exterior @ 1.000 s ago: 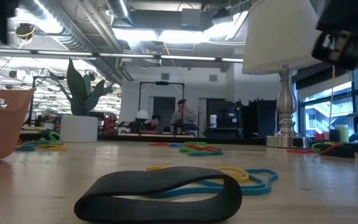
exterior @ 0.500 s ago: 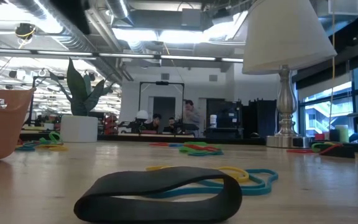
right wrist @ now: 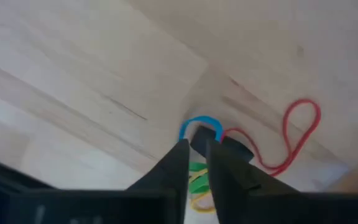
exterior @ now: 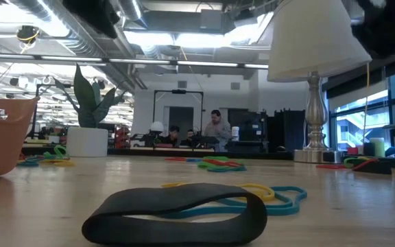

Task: Pick and place rubber bands into bin
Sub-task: Put the blue rubber band into the orange bin

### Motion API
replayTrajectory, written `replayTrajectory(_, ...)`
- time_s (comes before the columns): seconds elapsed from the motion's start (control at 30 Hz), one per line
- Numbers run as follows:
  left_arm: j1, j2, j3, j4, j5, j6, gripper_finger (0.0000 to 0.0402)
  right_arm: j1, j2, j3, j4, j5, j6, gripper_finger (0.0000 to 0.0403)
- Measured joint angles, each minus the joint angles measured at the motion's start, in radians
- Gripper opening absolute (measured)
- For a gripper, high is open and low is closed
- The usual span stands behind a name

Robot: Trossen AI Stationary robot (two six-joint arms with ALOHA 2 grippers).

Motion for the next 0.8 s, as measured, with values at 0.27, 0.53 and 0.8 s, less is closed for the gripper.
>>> replayTrajectory(0.27,0.095,-0.064,-0.126,0.107,0.151,0.084,0.0003,-0.001,0.059,0.0,0.008,-0.041,0.021,0.013)
replayTrajectory(0.53,0.116,-0.061,-0.136,0.113,0.207,0.13,0.0003,-0.001,0.12,0.0,-0.005,-0.082,0.022,0.0142)
replayTrajectory(0.8,0.116,-0.061,-0.136,0.114,0.207,0.131,0.0003,-0.001,0.156,0.0,-0.001,-0.108,0.022,0.0093)
